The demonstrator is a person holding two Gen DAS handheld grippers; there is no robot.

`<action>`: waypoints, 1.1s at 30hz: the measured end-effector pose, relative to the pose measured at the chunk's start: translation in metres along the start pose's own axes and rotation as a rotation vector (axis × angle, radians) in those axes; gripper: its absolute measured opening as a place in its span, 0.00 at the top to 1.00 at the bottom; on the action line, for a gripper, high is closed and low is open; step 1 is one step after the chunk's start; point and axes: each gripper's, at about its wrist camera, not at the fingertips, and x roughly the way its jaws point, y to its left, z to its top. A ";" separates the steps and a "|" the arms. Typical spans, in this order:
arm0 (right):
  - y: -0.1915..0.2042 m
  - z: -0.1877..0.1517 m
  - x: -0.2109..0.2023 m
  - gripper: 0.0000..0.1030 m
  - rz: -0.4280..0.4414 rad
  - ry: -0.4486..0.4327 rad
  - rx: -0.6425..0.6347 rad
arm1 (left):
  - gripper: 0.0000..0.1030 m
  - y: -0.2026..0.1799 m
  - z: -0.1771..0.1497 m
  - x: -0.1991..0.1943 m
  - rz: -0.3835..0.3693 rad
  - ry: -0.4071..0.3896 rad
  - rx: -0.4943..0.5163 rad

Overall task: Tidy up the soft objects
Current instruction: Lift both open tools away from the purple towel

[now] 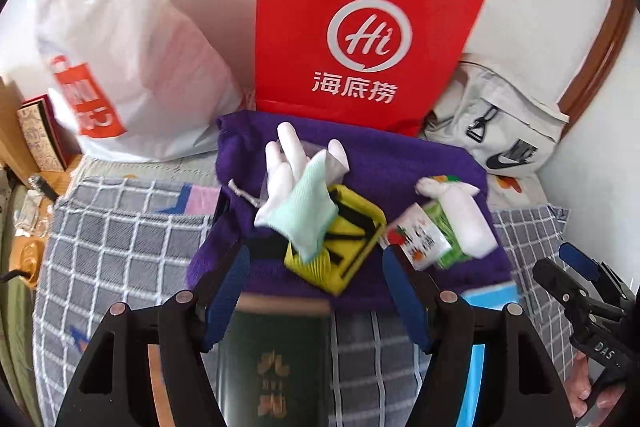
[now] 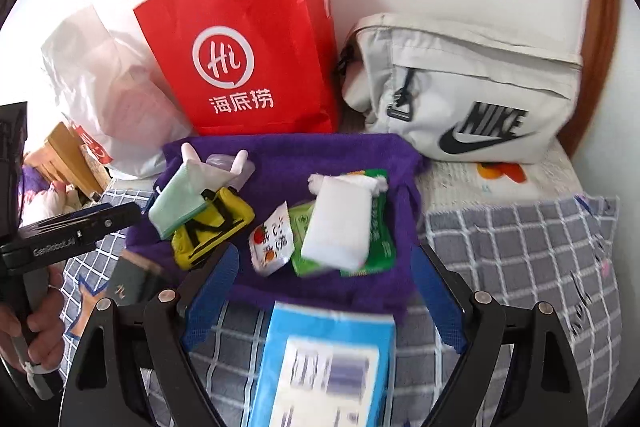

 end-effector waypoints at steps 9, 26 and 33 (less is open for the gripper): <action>0.012 -0.049 -0.069 0.15 -0.056 -0.039 0.002 | 0.30 -0.017 -0.054 -0.086 0.041 -0.070 0.040; 0.031 -0.160 -0.183 0.00 -0.046 -0.136 -0.015 | 0.10 -0.025 -0.173 -0.180 0.114 -0.131 0.026; 0.040 -0.188 -0.223 0.00 -0.054 -0.156 -0.013 | 0.09 -0.035 -0.198 -0.209 0.121 -0.172 0.032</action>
